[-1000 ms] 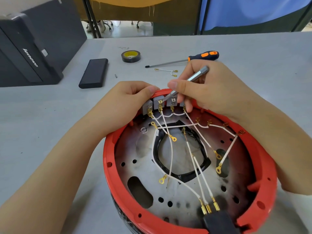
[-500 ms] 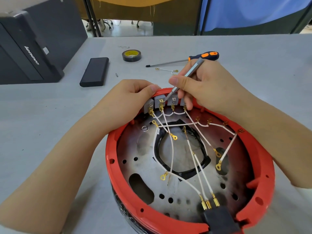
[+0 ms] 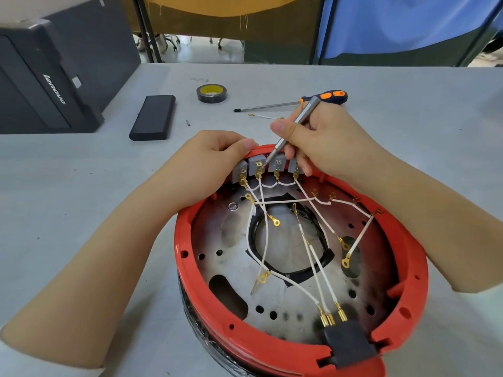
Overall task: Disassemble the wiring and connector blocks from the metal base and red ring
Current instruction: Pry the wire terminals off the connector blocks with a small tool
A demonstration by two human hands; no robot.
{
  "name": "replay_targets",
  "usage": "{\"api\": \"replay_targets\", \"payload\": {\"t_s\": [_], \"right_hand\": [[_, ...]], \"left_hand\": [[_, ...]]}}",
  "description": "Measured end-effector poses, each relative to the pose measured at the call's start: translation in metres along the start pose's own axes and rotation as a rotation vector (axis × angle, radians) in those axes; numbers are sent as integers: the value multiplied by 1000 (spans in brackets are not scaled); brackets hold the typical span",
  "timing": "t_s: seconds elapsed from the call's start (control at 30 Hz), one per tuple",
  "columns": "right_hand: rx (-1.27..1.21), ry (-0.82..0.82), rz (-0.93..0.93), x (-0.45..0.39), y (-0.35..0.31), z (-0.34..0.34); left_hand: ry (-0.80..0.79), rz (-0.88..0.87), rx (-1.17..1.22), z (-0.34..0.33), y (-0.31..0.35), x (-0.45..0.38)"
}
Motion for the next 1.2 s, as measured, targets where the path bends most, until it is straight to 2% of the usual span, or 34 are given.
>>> {"api": "replay_targets", "payload": {"t_s": [0.23,0.73,0.97,1.2], "right_hand": [[-46,-2,81,7,-4,-2],[-5,-52,37,-2,-7,-5],[-184,19,84,6,-3,1],[69,1,93,9,-5,-5]], "left_hand": [[-3,-1,17,0,-3,-1],[1,-17,-7,1,-3,-2],[-1,-20,10,1,-5,-2],[1,-23,41,0,-4,-2]]}}
Point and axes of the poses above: each hand's wrist, its own x-axis away from the middle knuckle, its own z-axis out of the back of the hand, y = z × x, the point moved 4 cm from there along -x, towards the middle knuckle, and after that the axes turned 2 degrees about -x, right-handed, at the moved point
